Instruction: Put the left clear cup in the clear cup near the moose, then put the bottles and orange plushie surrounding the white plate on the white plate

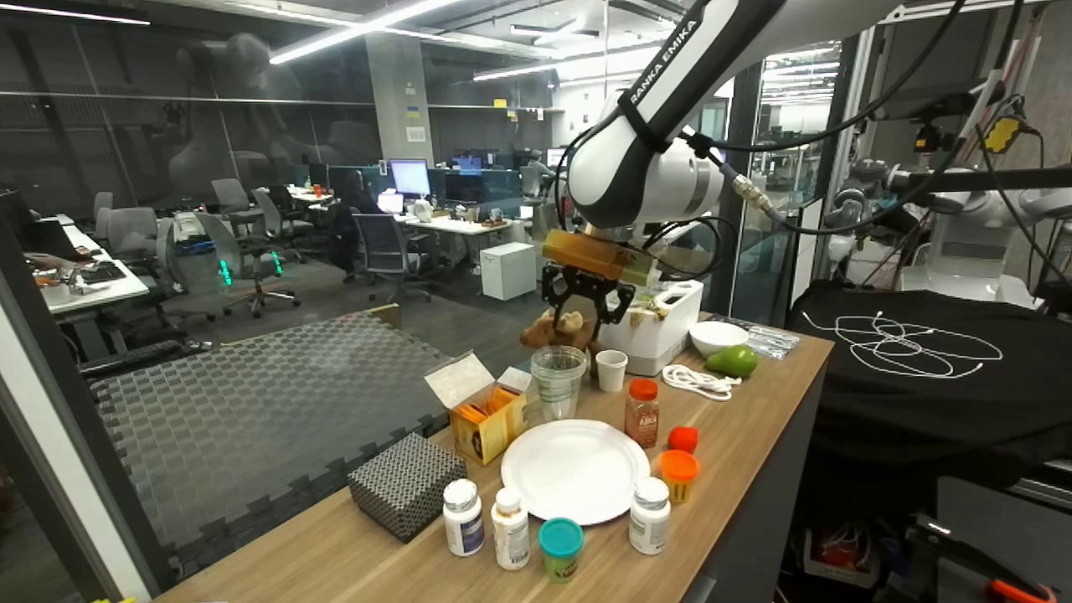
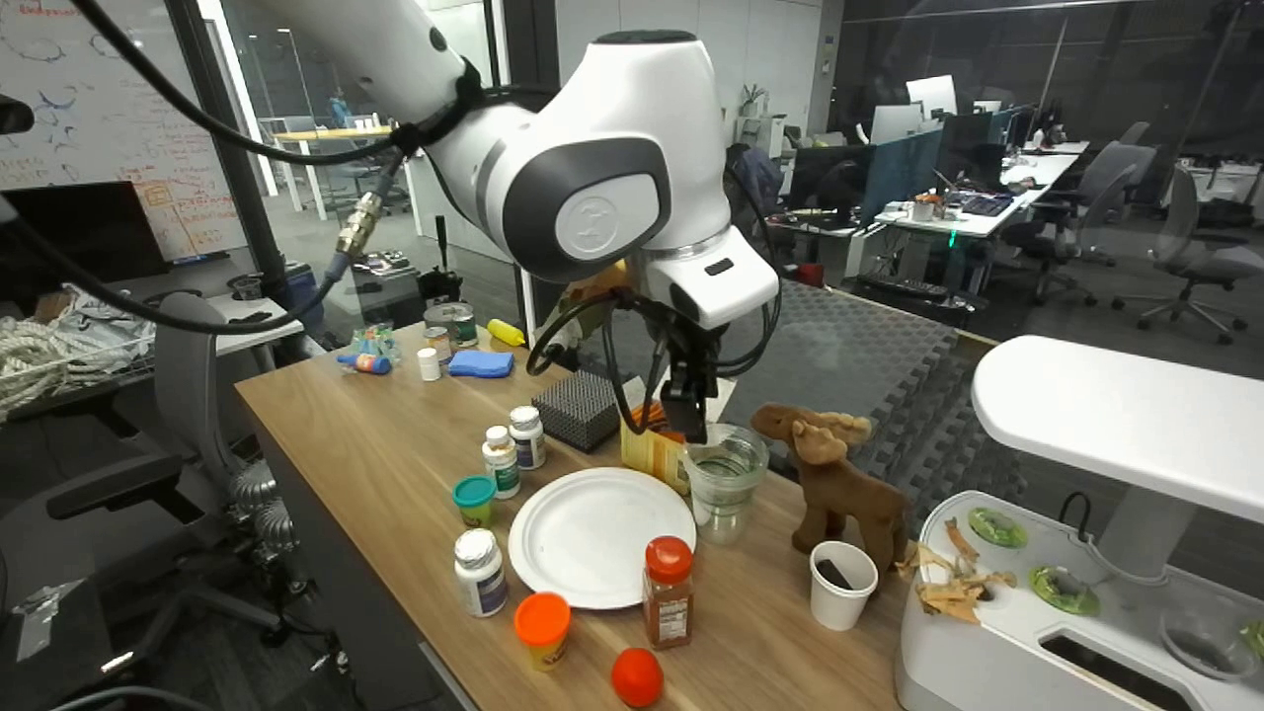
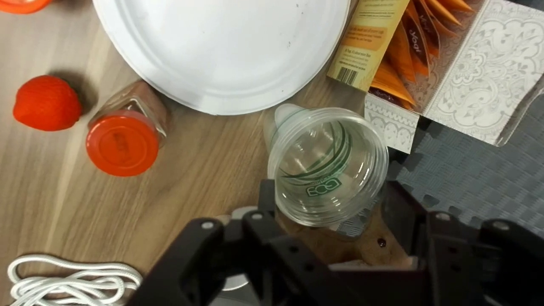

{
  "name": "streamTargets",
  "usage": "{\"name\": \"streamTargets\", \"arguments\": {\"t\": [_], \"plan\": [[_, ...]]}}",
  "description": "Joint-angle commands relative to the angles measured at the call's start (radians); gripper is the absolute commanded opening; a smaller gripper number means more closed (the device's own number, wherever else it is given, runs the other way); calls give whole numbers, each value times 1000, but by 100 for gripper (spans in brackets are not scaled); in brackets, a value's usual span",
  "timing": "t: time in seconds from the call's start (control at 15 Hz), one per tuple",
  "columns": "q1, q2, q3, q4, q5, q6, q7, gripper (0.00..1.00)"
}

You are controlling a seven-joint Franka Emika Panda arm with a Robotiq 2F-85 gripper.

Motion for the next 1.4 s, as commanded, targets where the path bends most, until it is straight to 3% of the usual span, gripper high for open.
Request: {"name": "streamTargets", "arguments": {"t": [0.0, 0.4, 0.8, 1.33], "plan": [[30, -47, 5, -11, -16, -30, -36, 98], [204, -118, -9, -13, -297, -273, 21, 100], [259, -164, 39, -48, -541, -471, -40, 100], [262, -114, 153, -72, -555, -343, -287, 100]]}}
